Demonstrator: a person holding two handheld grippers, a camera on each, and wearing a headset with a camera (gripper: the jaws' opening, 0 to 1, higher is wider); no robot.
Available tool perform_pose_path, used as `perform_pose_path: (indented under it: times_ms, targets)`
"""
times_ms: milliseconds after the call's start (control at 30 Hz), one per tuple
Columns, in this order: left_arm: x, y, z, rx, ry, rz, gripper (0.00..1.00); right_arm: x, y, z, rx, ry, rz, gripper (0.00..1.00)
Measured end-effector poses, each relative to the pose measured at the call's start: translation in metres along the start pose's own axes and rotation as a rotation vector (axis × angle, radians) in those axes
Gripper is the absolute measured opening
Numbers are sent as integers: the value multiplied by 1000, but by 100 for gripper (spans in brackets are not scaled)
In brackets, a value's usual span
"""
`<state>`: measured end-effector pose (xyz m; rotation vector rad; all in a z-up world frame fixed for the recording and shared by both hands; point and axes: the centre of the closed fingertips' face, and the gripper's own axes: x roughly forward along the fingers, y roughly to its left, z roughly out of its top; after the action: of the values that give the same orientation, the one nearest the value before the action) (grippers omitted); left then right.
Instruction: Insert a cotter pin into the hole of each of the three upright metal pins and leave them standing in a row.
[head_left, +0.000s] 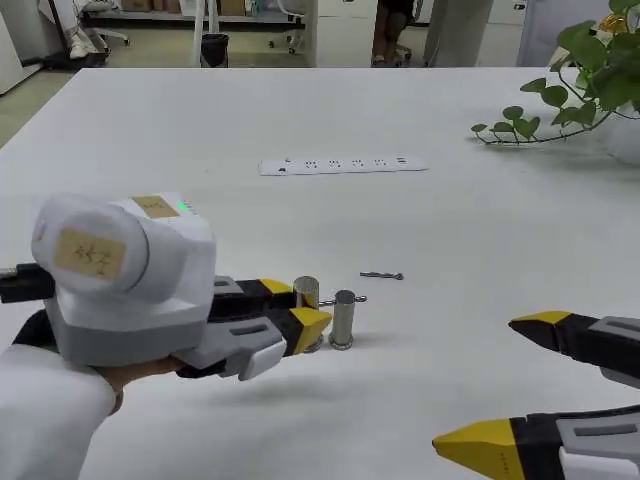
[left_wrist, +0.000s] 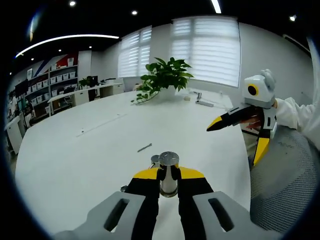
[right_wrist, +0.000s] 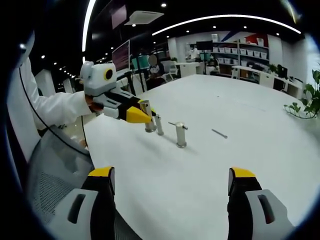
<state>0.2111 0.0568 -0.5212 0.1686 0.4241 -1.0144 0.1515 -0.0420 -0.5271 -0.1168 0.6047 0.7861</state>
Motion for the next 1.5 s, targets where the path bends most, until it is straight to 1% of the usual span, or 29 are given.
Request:
perform_pose_path:
  times_ms: [33,200,267,300,367,500,533,667,700,767,867,1033,1133,1200,1233,1400,1467,1500]
  targets:
    - [2,-1,-4,18,13,-2,9,0,0,0,1,-1,-2,92]
    - [9,-6,-15,8,28,-20,9,-2,-4,1,12,-12,-16,91]
    - [13,-6,-22,4,45,-26,9,-3,-5,1,14,-14,-18,90]
    - [15,-7,-26,15,57,-32,9,-3,-5,1,14,-13,-19,90]
    - [18,-9,-31,14,64,-41,9,-3,-5,-1,15,-7,-21,90]
    - [21,-11,-36,14,76,-49,9,-3,-5,-2,22,-5,-18,90]
    - [22,-13,-37,25,80,-54,9,-3,-6,-2,24,-7,-17,90]
    - [23,-15,-40,37,88,-62,9,-3,-6,0,29,-14,-16,90]
    - [24,-16,-41,43,91,-61,9,-3,-6,-1,29,-12,-16,89]
    - [24,-15,-43,36,98,-61,9,-2,-6,-2,28,-7,-15,89]
    - [25,-16,-45,52,106,-67,9,-1,-5,-3,24,1,-9,89]
    - [26,-17,-46,56,101,-68,9,1,-4,-4,22,5,-6,89]
    - [27,-17,-49,55,107,-68,9,1,-4,-4,22,5,-7,89]
    - [28,-17,-52,66,112,-70,9,1,-4,-4,22,6,-7,89]
    - [28,-17,-50,62,105,-69,10,1,-4,-5,22,9,-6,89]
    - [29,-17,-50,70,104,-70,10,3,-3,-6,17,20,-3,89]
    - [28,-18,-51,51,100,-79,10,3,-3,-7,15,22,-2,89]
    - [28,-17,-51,55,99,-75,10,3,-3,-7,14,24,-2,89]
